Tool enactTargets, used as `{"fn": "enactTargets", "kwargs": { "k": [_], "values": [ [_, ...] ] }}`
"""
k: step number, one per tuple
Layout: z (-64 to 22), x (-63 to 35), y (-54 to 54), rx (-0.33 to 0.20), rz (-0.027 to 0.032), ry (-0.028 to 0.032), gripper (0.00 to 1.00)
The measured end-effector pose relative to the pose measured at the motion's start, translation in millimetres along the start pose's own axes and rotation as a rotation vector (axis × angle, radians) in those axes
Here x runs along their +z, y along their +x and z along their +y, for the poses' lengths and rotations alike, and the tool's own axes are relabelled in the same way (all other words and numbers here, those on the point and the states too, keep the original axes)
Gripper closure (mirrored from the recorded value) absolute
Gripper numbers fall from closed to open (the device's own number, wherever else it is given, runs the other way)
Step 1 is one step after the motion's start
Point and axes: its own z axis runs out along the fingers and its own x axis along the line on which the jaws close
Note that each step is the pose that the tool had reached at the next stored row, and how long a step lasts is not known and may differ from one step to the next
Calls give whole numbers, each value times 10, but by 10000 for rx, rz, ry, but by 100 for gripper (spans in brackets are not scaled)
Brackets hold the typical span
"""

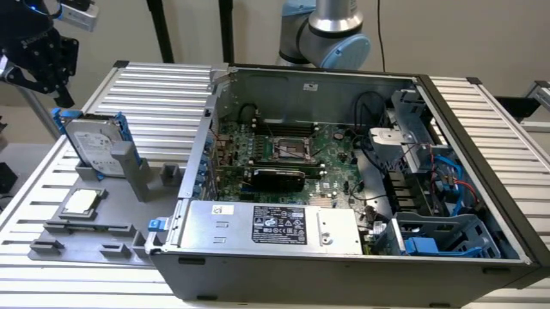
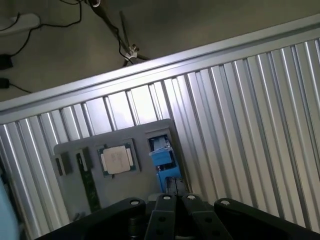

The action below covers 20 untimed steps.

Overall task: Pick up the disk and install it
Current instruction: 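Pick up the disk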

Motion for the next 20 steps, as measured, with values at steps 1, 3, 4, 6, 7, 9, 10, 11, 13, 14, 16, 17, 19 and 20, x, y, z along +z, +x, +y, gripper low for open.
{"fn": "enactTargets", "kwargs": {
  "k": [1, 3, 4, 6, 7, 9, 10, 11, 13, 14, 16, 17, 19, 20],
  "values": [
    [0, 1, 0, -94, 9, -32, 100],
    [-3, 0, 0, -310, 15, -44, 100],
    [-9, 0, -2, -423, 16, -44, 100],
    [-18, 1, -4, -639, 16, -39, 100],
    [-22, 0, -6, -754, 18, -38, 100],
    [-30, 1, -8, -987, 19, -33, 100],
    [-33, 1, -9, -1106, 19, -30, 100],
    [-35, 1, -9, -1207, 20, -29, 100],
    [-37, 1, -9, -1406, 22, -27, 100],
    [-37, 1, -9, -1486, 22, -26, 100],
    [-41, 3, -2, -1596, 22, -23, 100],
    [-42, 4, 4, -1622, 23, -23, 100],
    [-46, 8, 20, -1652, 20, -23, 100],
    [-48, 10, 29, -1662, 17, -24, 0]
  ]
}}
